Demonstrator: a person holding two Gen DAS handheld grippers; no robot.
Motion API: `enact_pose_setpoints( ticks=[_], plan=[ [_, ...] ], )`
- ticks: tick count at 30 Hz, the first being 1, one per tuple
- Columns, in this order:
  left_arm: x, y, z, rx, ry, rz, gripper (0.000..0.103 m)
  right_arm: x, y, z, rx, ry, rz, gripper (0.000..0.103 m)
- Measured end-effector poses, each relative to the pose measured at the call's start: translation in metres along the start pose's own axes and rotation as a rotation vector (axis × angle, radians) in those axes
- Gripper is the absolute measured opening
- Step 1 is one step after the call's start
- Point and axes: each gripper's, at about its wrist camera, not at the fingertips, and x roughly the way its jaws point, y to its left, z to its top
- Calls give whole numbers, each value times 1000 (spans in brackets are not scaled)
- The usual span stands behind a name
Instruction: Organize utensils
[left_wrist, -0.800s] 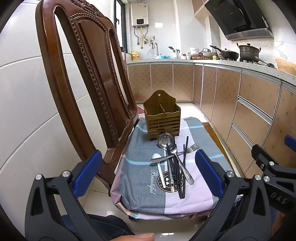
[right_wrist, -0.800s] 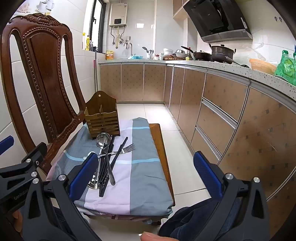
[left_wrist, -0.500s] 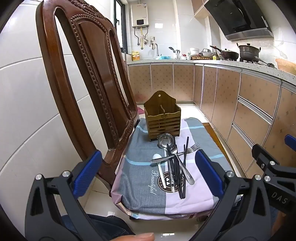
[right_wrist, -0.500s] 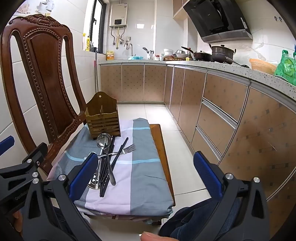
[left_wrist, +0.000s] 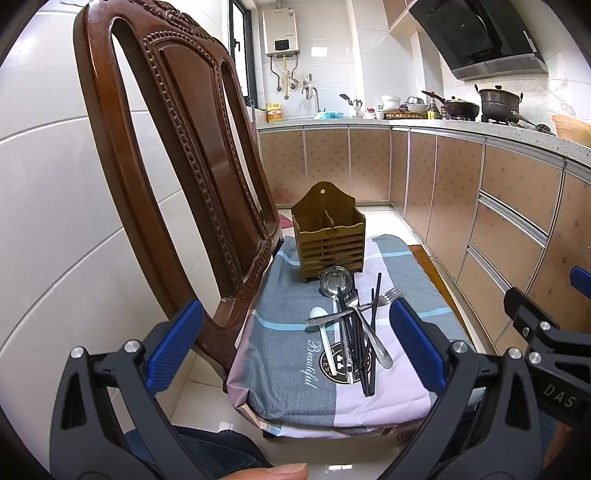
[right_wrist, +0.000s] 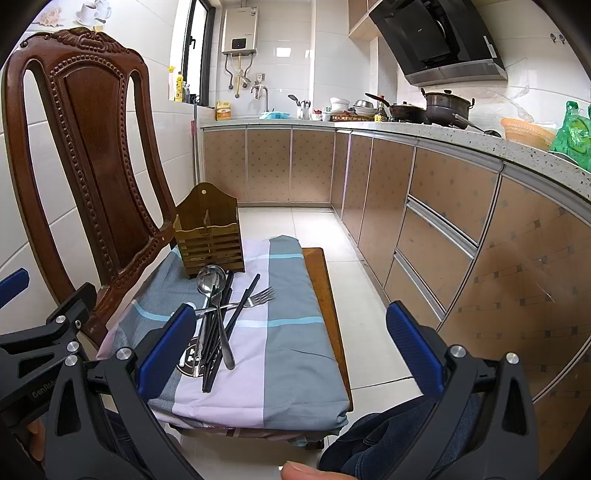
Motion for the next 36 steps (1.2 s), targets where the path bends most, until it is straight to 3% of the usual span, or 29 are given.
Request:
enact_pose_setpoints(
  ticks=[36],
  plan=[
    [3, -1, 1, 9, 3, 6, 99, 4, 0, 0, 4, 6, 6, 100]
  ],
)
